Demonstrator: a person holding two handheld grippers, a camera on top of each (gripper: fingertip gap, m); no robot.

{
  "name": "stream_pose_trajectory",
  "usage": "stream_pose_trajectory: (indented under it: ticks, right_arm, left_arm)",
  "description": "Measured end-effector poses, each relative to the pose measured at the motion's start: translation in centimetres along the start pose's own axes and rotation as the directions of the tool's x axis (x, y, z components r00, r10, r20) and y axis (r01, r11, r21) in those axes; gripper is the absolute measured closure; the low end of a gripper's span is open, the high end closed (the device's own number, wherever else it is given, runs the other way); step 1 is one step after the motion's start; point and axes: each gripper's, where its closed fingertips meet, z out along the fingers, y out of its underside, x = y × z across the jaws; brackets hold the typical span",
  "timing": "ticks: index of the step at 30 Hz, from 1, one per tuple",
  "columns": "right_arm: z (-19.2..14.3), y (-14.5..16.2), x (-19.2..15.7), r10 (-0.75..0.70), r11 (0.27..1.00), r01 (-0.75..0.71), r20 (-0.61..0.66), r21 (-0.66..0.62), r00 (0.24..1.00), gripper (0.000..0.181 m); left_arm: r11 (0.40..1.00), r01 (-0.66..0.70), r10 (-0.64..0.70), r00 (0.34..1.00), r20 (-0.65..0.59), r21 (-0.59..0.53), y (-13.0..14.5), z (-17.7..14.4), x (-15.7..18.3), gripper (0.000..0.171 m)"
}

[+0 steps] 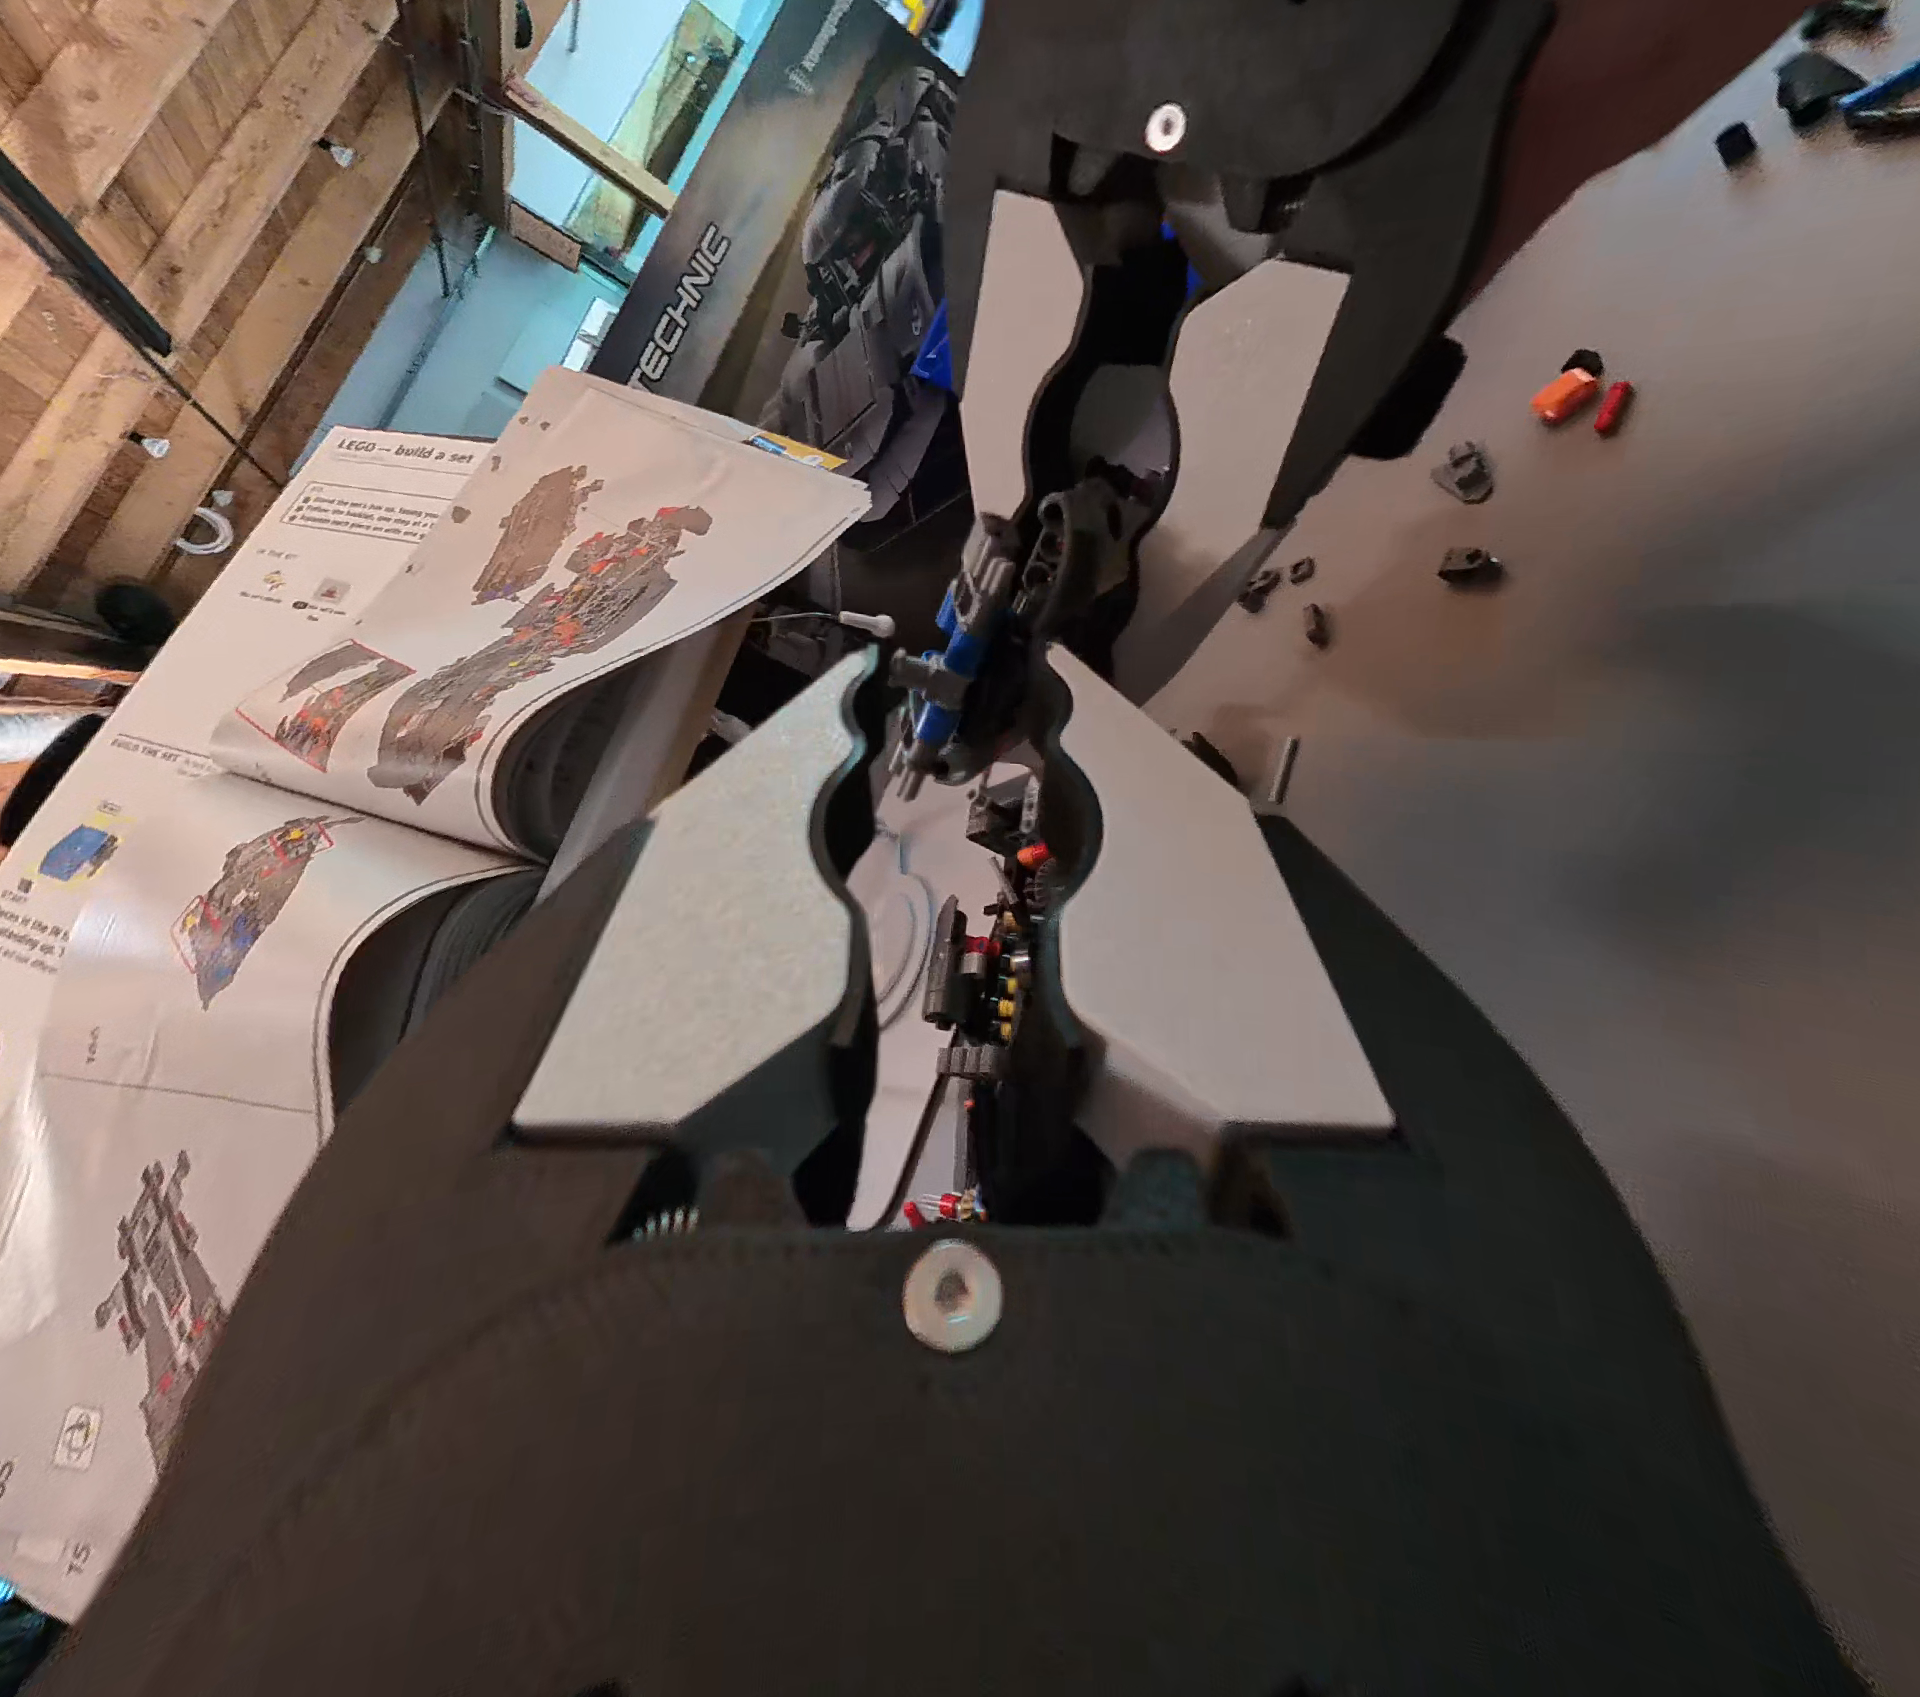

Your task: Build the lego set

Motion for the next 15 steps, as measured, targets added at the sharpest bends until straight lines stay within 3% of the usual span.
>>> stream_pose_trajectory:
  ticks: [7, 15]
  right_arm:
    - [0.1, 1.1, -1.4, -0.092, 0.994, 0.095, 0.071, -0.052, 0.993, 0.154]
    - [0.4, 1.3, -2.6, -0.138, 0.986, 0.147, 0.111, -0.081, 0.984, 0.156]
  left_arm:
    - [0.999, 0.022, -0.026, 0.990, -0.140, -0.033, 0.9, -0.2, 1.7, 0.156]
    - [0.999, 0.052, -0.054, 0.979, -0.196, -0.014, 0.6, -0.4, 2.5, 0.157]
